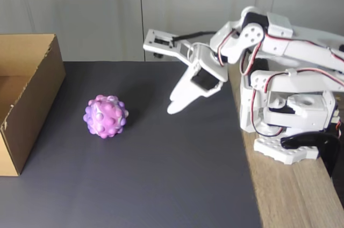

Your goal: Grasp a ball and put it in the box.

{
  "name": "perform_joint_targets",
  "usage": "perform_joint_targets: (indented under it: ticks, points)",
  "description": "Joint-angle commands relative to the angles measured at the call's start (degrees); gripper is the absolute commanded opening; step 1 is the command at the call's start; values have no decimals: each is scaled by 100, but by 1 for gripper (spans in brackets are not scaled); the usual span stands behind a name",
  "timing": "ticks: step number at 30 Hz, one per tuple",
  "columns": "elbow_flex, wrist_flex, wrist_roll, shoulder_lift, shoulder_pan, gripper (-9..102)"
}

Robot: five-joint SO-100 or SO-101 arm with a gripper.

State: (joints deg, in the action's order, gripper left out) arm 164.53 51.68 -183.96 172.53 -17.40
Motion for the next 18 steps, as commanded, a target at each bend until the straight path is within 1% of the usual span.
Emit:
perform_joint_targets:
  ticks: [1, 8, 13, 18]
  points:
    - [-703, -501, -26, -747, 105, 14]
    - [-2373, -1828, -9, -3384, 211, 12]
    - [-3419, -2197, -35, -4737, 158, 12]
    - [-3568, -2355, -62, -5133, 9, 13]
